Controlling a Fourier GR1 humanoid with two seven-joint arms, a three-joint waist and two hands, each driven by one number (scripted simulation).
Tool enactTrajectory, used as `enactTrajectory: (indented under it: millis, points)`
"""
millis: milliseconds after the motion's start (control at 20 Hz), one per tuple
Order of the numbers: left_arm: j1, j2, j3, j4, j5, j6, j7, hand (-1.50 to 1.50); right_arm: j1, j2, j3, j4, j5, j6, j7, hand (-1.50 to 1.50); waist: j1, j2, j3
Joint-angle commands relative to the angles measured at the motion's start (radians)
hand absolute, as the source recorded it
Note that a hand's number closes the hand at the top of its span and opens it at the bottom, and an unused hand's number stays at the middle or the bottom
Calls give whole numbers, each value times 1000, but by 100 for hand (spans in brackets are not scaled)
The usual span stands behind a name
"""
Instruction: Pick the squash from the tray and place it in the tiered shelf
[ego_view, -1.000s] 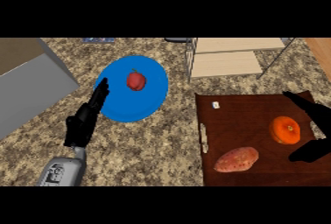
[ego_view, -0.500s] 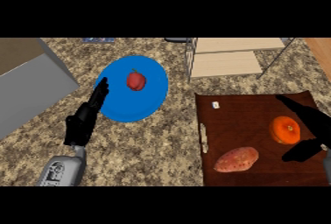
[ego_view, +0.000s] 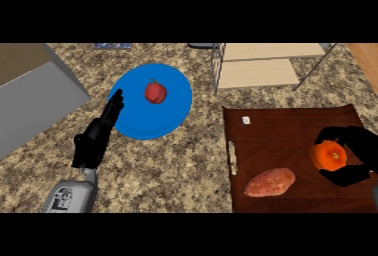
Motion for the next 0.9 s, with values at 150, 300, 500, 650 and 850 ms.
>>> enactTrajectory:
  millis: [150,300,500,650,850]
  points:
    - [-67,11,49,107,1,-15,-52,0,-18,34,-11,22,39,-42,-54,150,-2,2,2]
    - [7,11,14,-35,3,-18,23,0,-6,266,149,-167,114,-68,230,150,5,-2,1]
    - [-31,-15,-10,12,-13,-12,14,0,-87,464,362,-196,196,-114,503,150,38,0,-2]
    - [-53,-8,-3,34,-4,-26,20,0,-120,470,522,-214,101,-251,690,150,35,1,1]
    - [-37,-3,3,26,-3,-24,6,0,-174,473,621,-317,-24,-484,828,150,37,1,3]
